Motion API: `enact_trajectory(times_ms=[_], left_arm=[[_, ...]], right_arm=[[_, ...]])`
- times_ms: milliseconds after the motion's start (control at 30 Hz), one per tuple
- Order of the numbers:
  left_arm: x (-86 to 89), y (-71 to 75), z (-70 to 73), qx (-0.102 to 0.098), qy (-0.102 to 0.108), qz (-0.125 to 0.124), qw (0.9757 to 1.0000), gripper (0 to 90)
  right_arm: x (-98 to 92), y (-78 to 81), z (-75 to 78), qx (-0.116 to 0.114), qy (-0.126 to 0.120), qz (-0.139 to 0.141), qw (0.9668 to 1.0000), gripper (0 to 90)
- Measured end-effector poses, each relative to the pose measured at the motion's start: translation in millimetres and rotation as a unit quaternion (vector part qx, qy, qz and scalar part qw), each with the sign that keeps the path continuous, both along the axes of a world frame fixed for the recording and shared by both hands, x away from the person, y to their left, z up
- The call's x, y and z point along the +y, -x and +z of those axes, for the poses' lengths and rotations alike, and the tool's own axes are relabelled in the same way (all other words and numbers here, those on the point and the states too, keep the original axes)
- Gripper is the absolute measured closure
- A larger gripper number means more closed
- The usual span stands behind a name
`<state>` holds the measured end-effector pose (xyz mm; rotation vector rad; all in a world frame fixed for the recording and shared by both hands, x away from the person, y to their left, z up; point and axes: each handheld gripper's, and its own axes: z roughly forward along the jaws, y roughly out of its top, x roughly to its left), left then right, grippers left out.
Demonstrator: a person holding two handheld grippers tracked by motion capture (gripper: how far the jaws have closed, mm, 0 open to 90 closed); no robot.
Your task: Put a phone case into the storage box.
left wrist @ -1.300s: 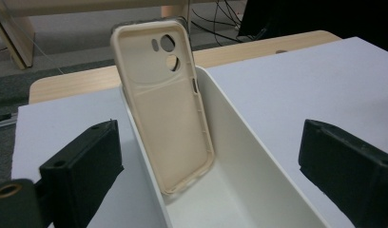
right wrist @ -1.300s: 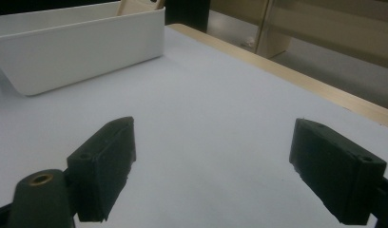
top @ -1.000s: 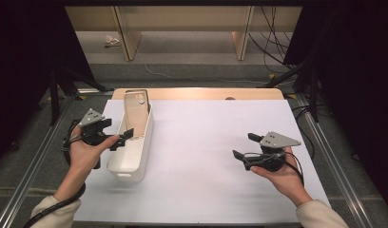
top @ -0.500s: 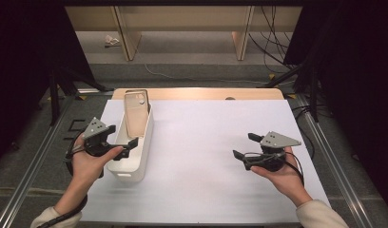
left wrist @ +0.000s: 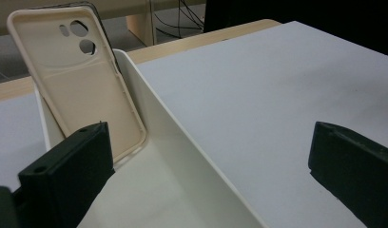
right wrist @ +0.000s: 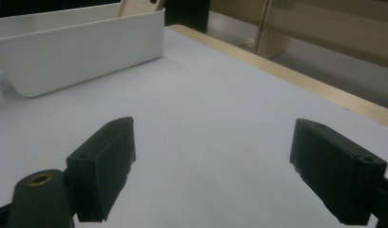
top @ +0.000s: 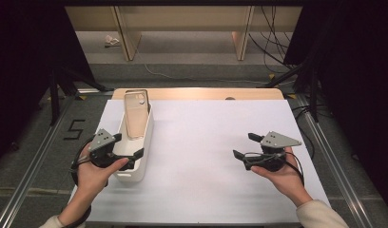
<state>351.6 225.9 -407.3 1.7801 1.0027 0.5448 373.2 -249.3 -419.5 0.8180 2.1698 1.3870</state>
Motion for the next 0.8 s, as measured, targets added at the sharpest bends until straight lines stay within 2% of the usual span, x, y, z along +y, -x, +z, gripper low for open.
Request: enact_trajectory(times_ms=[267,800], left_arm=[[-2.9,8.3,-5.2,-0.004,-0.007,-0.007,0.9999,0.3],[-5.4,13.1,-11.9,-0.003,-0.009,-0.015,0.9998,0.8]], right_arm=[[0.4,0.2,0.2,0.000,-0.001,0.001,1.0000,16.5],[1.2,1.2,0.2,-0.002,-0.006,0.000,1.0000,16.4]])
